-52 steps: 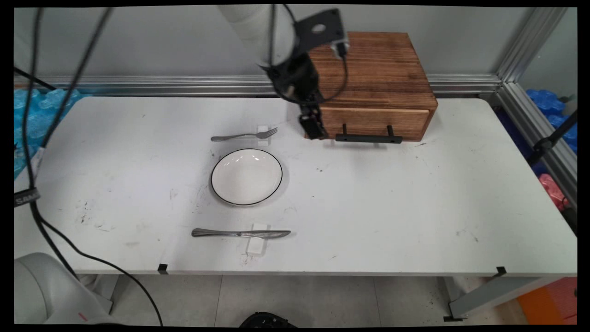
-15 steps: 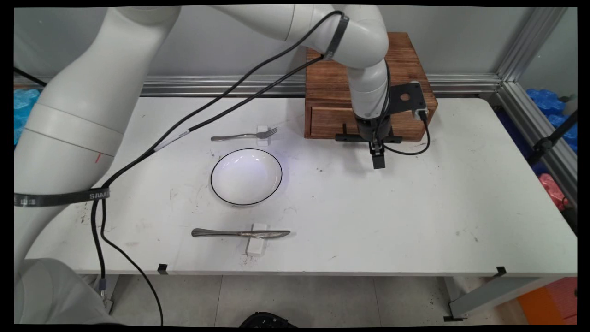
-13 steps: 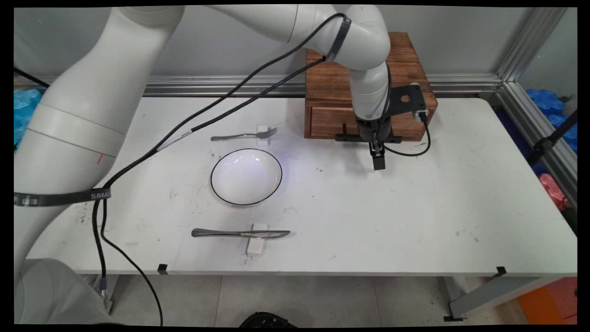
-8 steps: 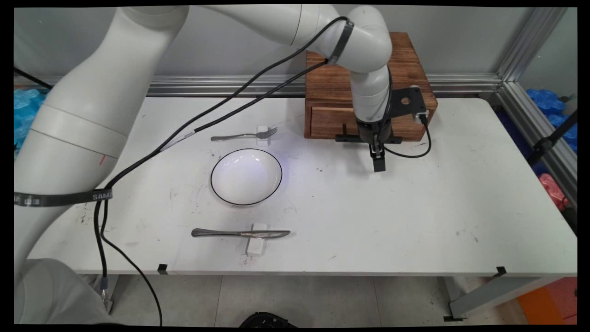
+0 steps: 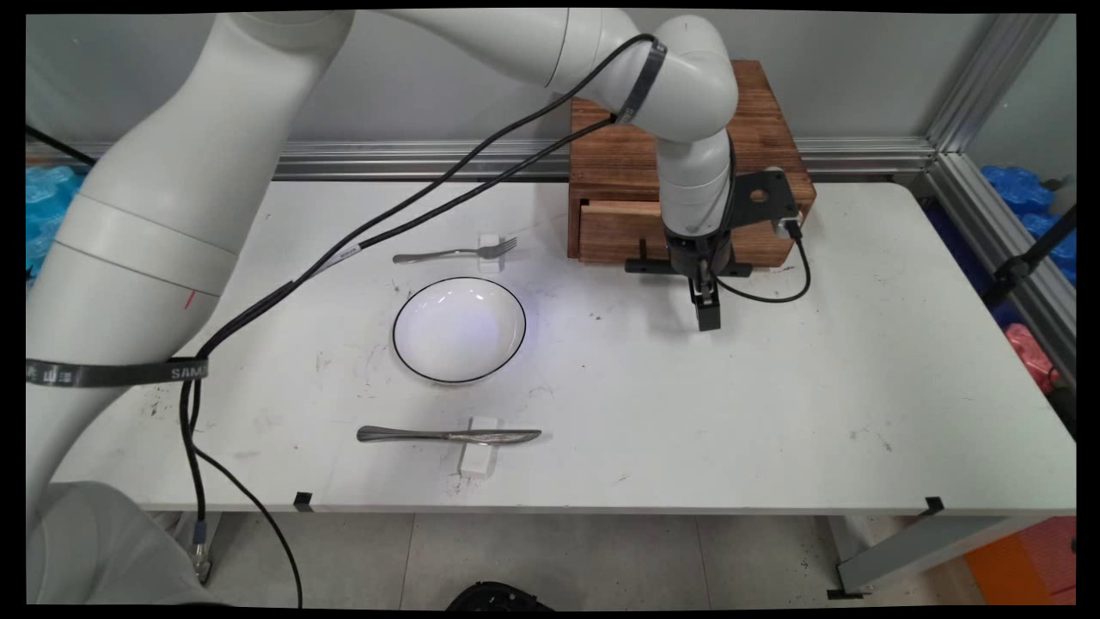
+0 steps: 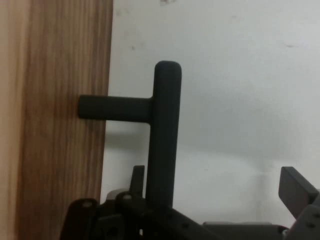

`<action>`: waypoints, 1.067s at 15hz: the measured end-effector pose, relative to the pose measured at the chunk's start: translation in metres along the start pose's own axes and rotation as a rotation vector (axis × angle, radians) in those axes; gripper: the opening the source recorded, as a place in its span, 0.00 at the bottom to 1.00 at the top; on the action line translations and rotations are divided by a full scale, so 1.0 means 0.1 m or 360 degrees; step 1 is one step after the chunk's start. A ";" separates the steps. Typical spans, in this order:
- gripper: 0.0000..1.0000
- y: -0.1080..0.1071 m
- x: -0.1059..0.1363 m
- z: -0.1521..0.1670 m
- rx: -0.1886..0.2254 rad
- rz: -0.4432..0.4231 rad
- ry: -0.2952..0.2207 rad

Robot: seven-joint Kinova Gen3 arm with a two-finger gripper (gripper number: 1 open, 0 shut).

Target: Open the drawer

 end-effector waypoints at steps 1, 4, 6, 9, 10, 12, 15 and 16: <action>1.00 0.02 -0.01 -0.01 -0.0005 -0.0005 -0.0004; 1.00 0.14 -0.03 -0.03 -0.0030 -0.0021 -0.0021; 1.00 0.25 -0.05 -0.06 -0.0054 -0.0024 -0.0033; 1.00 0.39 -0.07 -0.08 -0.0082 -0.0020 -0.0047; 1.00 0.45 -0.09 -0.09 -0.0093 -0.0019 -0.0052; 1.00 0.57 -0.11 -0.11 -0.0114 -0.0015 -0.0057; 1.00 0.72 -0.13 -0.15 -0.0141 -0.0008 -0.0061; 1.00 0.77 -0.14 -0.17 -0.0151 -0.0005 -0.0062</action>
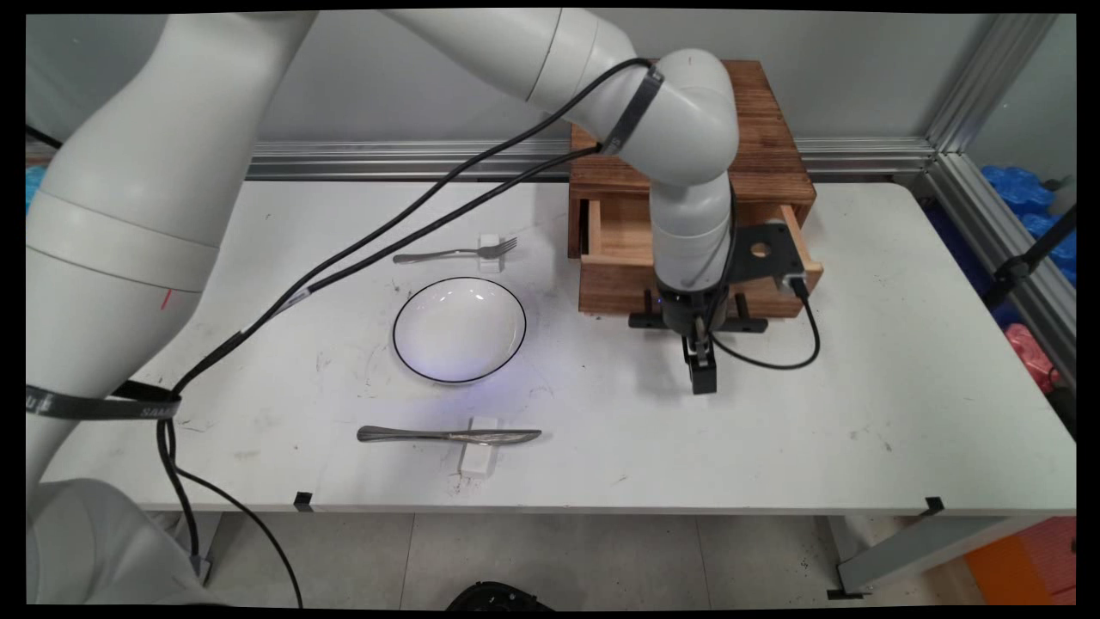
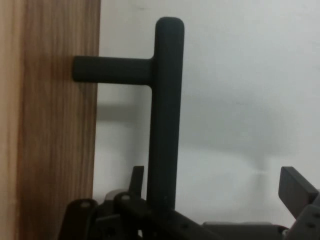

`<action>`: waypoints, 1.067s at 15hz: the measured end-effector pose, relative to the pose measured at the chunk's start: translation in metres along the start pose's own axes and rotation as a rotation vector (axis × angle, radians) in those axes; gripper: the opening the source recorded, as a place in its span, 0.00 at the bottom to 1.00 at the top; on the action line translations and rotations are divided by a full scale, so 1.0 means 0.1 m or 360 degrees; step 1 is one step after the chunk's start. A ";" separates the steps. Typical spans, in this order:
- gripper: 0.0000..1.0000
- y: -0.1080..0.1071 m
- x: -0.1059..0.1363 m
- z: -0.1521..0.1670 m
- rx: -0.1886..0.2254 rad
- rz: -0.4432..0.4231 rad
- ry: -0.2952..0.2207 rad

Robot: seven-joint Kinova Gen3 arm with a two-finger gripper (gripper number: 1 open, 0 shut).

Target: Open the drawer

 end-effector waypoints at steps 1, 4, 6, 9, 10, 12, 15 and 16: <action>1.00 0.07 -0.01 -0.01 -0.0013 0.0004 -0.0001; 1.00 0.23 -0.02 -0.05 -0.0038 0.0014 -0.0001; 1.00 0.32 -0.03 -0.06 -0.0051 0.0020 0.0001; 1.00 0.45 -0.03 -0.09 -0.0070 0.0028 0.0004; 1.00 0.51 -0.04 -0.10 -0.0079 0.0034 0.0006; 1.00 0.62 -0.05 -0.12 -0.0094 0.0041 0.0007; 1.00 0.78 -0.07 -0.15 -0.0117 0.0053 0.0008; 1.00 0.84 -0.07 -0.17 -0.0124 0.0058 0.0008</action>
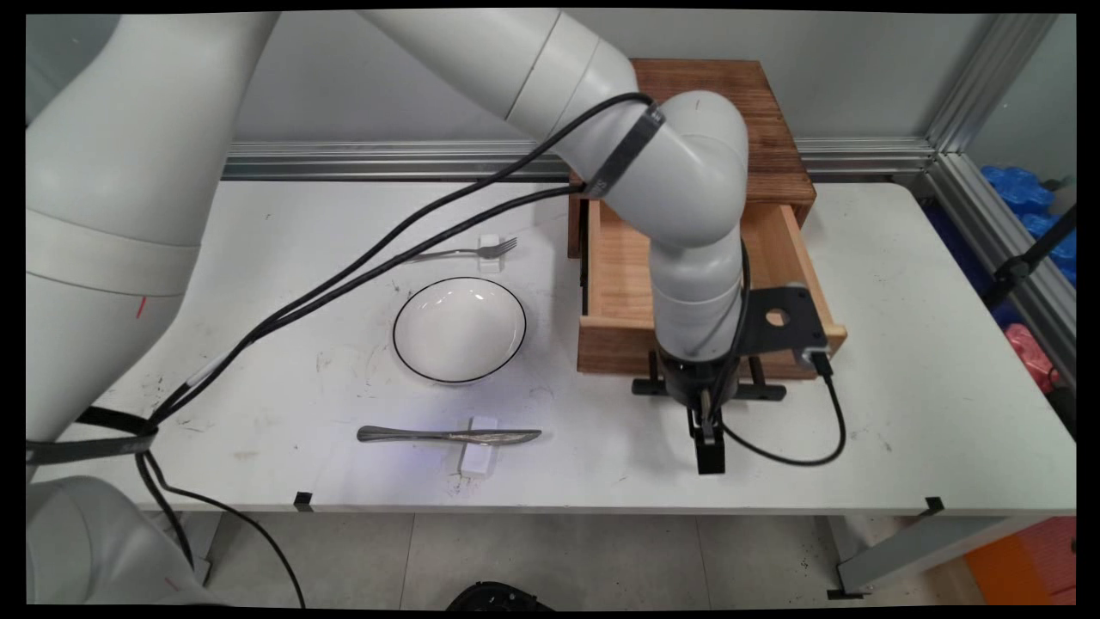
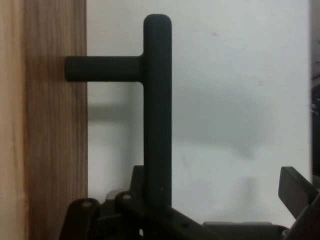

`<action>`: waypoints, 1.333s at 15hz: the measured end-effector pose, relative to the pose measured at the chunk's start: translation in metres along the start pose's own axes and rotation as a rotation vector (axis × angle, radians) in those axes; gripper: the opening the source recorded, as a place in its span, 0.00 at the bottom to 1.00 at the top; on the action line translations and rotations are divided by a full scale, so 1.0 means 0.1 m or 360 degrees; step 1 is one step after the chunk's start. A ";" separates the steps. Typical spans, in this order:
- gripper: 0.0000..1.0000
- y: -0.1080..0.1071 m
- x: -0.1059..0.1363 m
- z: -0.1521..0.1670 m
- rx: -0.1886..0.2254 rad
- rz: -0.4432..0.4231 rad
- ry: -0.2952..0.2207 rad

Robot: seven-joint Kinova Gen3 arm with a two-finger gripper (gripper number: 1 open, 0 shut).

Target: Open the drawer

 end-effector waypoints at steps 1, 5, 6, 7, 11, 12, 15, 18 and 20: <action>1.00 0.05 -0.01 -0.01 -0.0006 0.0005 0.0000; 1.00 0.23 -0.04 -0.04 -0.0024 0.0022 -0.0004; 1.00 0.26 -0.05 -0.05 -0.0027 0.0026 -0.0004; 1.00 0.29 -0.05 -0.06 -0.0031 0.0030 -0.0004; 1.00 0.41 -0.09 -0.10 -0.0033 0.0047 -0.0003; 1.00 0.44 -0.10 -0.11 -0.0032 0.0050 -0.0002; 1.00 0.50 -0.11 -0.14 -0.0022 0.0057 0.0005; 1.00 0.56 -0.13 -0.18 -0.0018 0.0061 0.0009; 1.00 0.60 -0.14 -0.19 -0.0018 0.0063 0.0010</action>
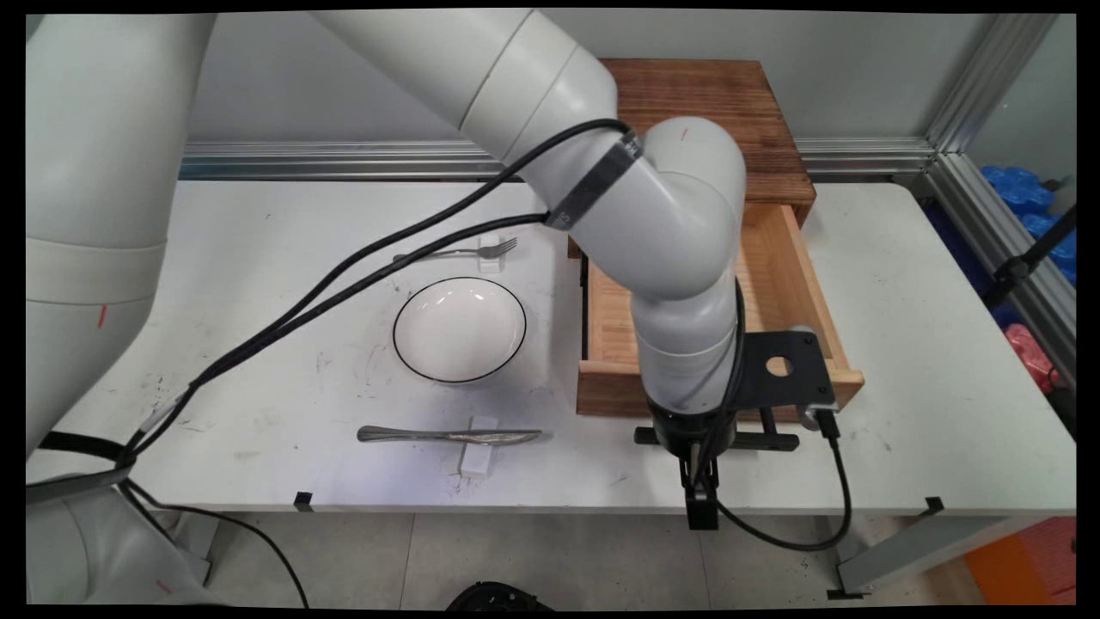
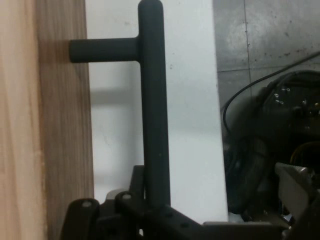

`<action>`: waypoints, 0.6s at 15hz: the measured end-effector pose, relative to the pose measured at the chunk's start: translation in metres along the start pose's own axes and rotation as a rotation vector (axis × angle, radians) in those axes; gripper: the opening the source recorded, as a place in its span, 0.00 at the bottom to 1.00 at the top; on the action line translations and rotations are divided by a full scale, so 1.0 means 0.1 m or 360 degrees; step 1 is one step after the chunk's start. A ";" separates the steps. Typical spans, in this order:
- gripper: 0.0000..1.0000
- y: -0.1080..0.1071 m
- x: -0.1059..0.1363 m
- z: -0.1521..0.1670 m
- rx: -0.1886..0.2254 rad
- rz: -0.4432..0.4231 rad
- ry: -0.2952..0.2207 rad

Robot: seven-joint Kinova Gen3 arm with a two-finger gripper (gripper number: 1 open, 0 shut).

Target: Open the drawer

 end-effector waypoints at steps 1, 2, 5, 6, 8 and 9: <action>1.00 0.02 -0.01 -0.01 0.0000 0.0000 0.0000; 1.00 0.03 -0.01 -0.01 -0.0001 0.0001 0.0000; 1.00 0.08 -0.03 -0.02 -0.0004 0.0000 -0.0002; 1.00 0.09 -0.04 -0.02 -0.0005 0.0000 -0.0003; 1.00 0.12 -0.05 -0.02 -0.0009 0.0001 -0.0005; 1.00 0.14 -0.05 -0.02 -0.0011 0.0002 -0.0005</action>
